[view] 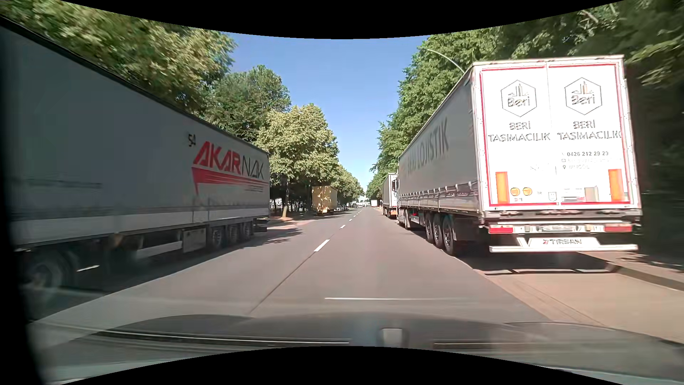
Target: Follow the waypoints while adhering to traffic rules and regulations
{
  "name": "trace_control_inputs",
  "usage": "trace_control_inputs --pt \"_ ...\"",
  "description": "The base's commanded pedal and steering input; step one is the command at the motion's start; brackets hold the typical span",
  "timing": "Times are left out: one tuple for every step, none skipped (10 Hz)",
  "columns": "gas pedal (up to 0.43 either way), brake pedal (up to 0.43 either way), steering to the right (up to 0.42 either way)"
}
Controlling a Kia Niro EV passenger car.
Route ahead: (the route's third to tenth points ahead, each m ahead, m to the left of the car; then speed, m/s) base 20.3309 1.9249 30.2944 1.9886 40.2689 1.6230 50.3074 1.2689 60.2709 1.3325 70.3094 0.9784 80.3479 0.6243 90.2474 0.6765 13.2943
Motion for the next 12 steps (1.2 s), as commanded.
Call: trace_control_inputs --pt "0.150 0.006 0.000" --pt "0.150 0.006 0.000" --pt "0.150 0.006 0.002" --pt "0.150 0.006 0.003" --pt "0.150 0.006 0.004" --pt "0.150 0.006 0.004" --pt "0.150 0.006 0.004" --pt "0.150 0.006 0.004" --pt "0.150 0.006 0.004" --pt "0.150 0.006 0.004" --pt "0.150 0.006 0.006" --pt "0.150 0.006 0.007"
